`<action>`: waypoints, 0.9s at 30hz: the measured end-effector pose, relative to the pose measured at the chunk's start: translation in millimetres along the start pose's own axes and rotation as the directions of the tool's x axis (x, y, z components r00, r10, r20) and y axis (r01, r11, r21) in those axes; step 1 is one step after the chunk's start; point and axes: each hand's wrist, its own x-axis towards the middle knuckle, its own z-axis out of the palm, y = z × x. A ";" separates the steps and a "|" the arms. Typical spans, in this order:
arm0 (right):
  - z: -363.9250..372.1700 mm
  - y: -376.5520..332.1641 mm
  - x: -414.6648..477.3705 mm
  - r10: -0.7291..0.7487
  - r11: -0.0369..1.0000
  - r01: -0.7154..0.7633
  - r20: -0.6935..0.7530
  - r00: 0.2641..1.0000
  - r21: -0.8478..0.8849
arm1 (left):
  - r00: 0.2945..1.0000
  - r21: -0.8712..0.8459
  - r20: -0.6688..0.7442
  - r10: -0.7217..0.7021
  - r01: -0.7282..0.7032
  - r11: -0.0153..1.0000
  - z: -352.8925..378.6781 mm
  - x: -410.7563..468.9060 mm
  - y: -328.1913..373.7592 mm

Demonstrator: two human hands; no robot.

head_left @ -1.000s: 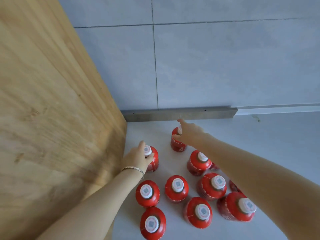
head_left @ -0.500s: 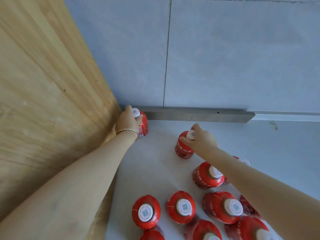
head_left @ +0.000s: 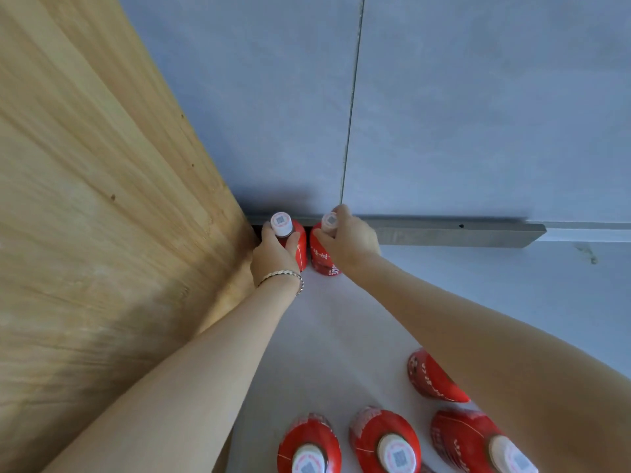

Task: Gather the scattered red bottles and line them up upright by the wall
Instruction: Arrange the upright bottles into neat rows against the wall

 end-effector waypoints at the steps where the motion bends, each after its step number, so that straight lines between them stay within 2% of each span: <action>1: 1.8 -1.7 1.3 -0.014 1.000 0.014 0.011 1.000 -0.026 | 1.000 -0.013 0.013 0.011 -0.011 1.000 -1.6 2.3 0.0; 4: -1.7 -0.7 -2.3 -0.047 0.999 0.048 0.064 0.997 -0.018 | 0.998 -0.005 0.048 0.034 -0.034 0.999 -5.6 4.6 -1.5; 7: -18.2 9.8 -17.1 -0.078 0.990 0.054 0.185 0.980 0.127 | 0.998 0.055 0.049 -0.026 0.023 0.998 -5.0 -1.9 3.3; 8: -27.1 16.5 -25.5 -0.077 0.987 0.043 0.225 0.971 0.156 | 0.998 0.089 0.025 -0.062 0.060 0.994 -4.1 -6.8 6.8; 10: -50.0 37.3 -43.7 -0.084 0.994 0.063 0.246 0.966 0.091 | 0.995 0.149 -0.046 -0.088 0.094 0.984 -2.5 -23.2 15.7; 12: -79.0 65.7 -63.1 -0.110 0.992 0.120 0.204 0.973 -0.040 | 0.999 0.220 -0.039 0.021 -0.012 0.975 1.3 -41.7 23.3; 14: -109.3 92.8 -83.6 -0.106 0.963 0.141 0.160 0.981 -0.231 | 0.973 0.323 0.063 0.222 -0.230 0.918 5.5 -54.7 28.8; 16: -130.7 114.7 -102.5 -0.022 0.902 0.094 0.172 0.985 -0.422 | 0.898 0.402 0.175 0.404 -0.440 0.803 7.6 -58.8 34.3; 18: -141.0 128.3 -118.9 0.079 0.851 0.063 0.246 0.966 -0.521 | 0.829 0.470 0.260 0.494 -0.556 0.686 8.7 -53.9 39.1; 20: -141.5 132.9 -130.8 0.024 0.859 0.140 0.312 0.950 -0.492 | 0.820 0.547 0.322 0.473 -0.569 0.614 9.7 -44.7 41.6; 23: -132.9 124.1 -142.3 -0.107 0.875 0.271 0.385 0.917 -0.402 | 0.838 0.552 0.373 0.399 -0.546 0.630 11.2 -32.5 42.3; 27: -106.9 117.6 -139.1 -0.036 0.754 0.323 0.454 0.890 -0.572 | 0.848 0.487 0.339 0.408 -0.529 0.695 13.1 -26.3 46.8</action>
